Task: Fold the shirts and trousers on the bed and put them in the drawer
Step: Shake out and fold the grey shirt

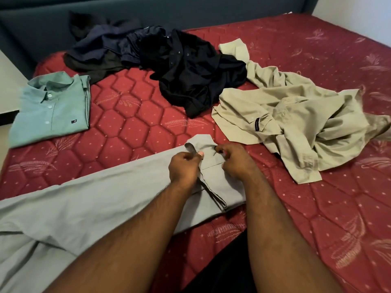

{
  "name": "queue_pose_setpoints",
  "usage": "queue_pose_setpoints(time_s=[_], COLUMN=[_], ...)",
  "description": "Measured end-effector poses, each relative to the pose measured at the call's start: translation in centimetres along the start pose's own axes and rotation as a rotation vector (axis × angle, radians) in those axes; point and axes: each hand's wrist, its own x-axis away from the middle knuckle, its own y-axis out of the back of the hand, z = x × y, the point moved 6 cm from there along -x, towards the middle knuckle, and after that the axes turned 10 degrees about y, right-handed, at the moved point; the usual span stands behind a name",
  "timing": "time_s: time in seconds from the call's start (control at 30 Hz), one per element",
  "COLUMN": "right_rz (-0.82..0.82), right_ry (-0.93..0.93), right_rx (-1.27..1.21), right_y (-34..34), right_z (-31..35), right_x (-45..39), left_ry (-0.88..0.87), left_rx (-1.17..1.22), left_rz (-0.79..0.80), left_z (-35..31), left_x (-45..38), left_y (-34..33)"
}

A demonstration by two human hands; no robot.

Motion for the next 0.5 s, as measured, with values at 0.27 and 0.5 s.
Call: queue_pose_setpoints(time_s=[0.27, 0.5], right_rz=[-0.179, -0.222], right_ry=[-0.128, -0.174], right_rx=[-0.323, -0.444], right_y=[2.1, 2.2], right_z=[-0.8, -1.2], right_x=[0.1, -0.2], left_ry=[-0.287, -0.544], left_rx=[-0.074, -0.383], left_rz=[-0.048, -0.089], left_z=[-3.9, -7.0], left_x=[0.8, 3.0], left_y=[0.4, -0.1])
